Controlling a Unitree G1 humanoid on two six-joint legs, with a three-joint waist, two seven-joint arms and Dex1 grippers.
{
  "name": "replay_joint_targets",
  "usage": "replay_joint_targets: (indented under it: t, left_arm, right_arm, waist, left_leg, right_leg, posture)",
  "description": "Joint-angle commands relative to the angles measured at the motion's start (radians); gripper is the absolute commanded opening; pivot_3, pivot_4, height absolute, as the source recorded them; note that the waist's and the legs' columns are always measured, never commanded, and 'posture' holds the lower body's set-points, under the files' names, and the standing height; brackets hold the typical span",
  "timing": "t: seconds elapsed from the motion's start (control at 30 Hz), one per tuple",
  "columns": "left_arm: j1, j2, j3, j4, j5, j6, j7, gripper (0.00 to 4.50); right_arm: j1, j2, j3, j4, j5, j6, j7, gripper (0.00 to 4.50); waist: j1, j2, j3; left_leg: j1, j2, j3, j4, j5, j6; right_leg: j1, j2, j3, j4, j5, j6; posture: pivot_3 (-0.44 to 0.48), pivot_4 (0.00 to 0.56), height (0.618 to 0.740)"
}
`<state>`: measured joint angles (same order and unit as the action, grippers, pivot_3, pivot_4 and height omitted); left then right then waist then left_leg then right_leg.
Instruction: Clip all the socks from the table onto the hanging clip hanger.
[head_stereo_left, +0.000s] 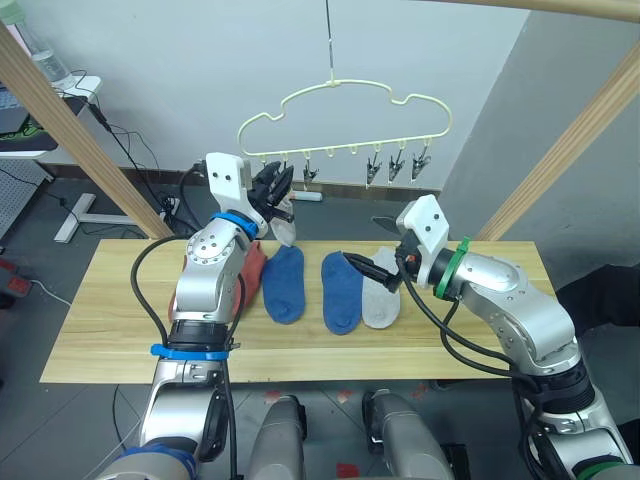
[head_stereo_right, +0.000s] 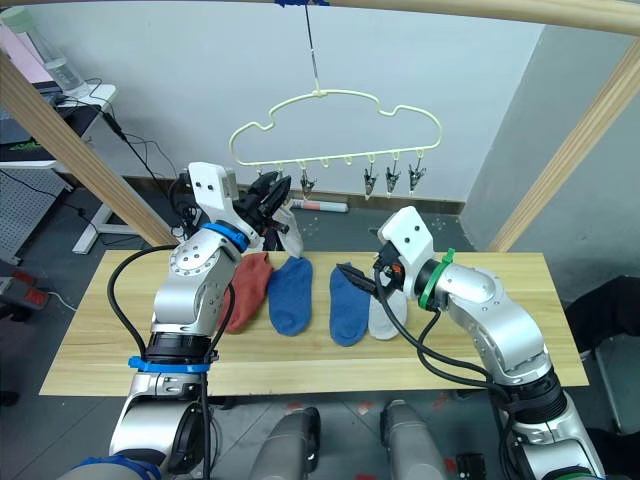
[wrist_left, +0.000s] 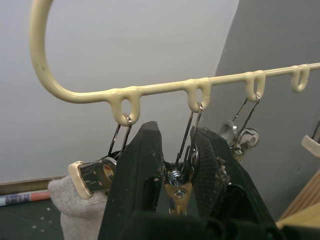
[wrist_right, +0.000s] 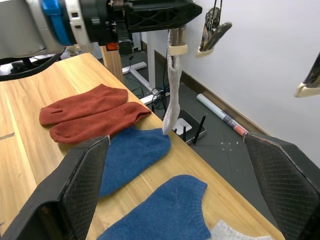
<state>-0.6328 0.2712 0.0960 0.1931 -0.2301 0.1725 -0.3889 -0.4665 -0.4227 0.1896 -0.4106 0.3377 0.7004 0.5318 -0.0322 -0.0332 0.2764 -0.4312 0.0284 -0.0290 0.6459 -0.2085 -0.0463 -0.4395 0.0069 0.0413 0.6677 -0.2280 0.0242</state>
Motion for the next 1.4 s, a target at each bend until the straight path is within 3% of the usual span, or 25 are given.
replay_joint_targets:
  t: [0.03,0.1,0.77,1.17,1.4]
  left_arm:
    - [0.004,-0.002,0.007,-0.032,-0.001,-0.01,0.007,2.06]
    - [0.002,-0.002,0.006,-0.028,-0.001,-0.012,0.008,2.6]
    - [-0.027,-0.003,0.014,0.047,0.02,-0.066,0.036,2.6]
    - [-0.073,-0.005,0.017,0.123,0.031,-0.133,0.055,2.6]
    - [-0.081,-0.004,0.017,0.145,0.039,-0.161,0.054,2.6]
  right_arm:
    - [-0.002,0.004,-0.008,-0.035,0.001,-0.018,0.007,4.5]
    - [-0.002,0.004,-0.01,-0.039,0.001,-0.015,0.008,4.5]
    - [-0.004,0.003,-0.023,-0.058,0.01,-0.001,0.006,4.5]
    - [-0.086,0.11,-0.066,-0.135,0.116,0.01,-0.017,4.5]
    - [-0.085,0.104,-0.068,-0.139,0.118,0.015,-0.024,4.5]
  waist:
    - [0.0,0.0,0.0]
    - [0.0,0.0,0.0]
    - [0.0,0.0,0.0]
    - [-0.003,0.0,0.0]
    - [-0.003,0.0,0.0]
  left_leg:
    - [0.0,0.0,0.0,0.0,0.0,0.0]
    - [0.0,0.0,0.0,0.0,0.0,0.0]
    - [0.0,0.0,0.0,0.0,0.0,0.0]
    - [0.001,0.0,0.0,0.001,0.0,0.0]
    - [0.001,0.0,0.001,0.001,0.0,0.0]
  right_leg:
    - [0.0,0.0,0.0,0.0,0.0,0.0]
    - [0.0,0.0,0.0,0.001,0.0,0.0]
    - [0.0,0.0,0.0,0.001,0.0,0.0]
    - [-0.001,0.001,0.001,0.005,0.0,0.0]
    - [-0.001,0.001,0.001,0.005,0.0,0.0]
  posture:
    - [-0.042,0.258,0.74]
    - [-0.046,0.258,0.74]
    - [-0.052,0.265,0.74]
    - [-0.06,0.266,0.74]
    - [-0.064,0.266,0.74]
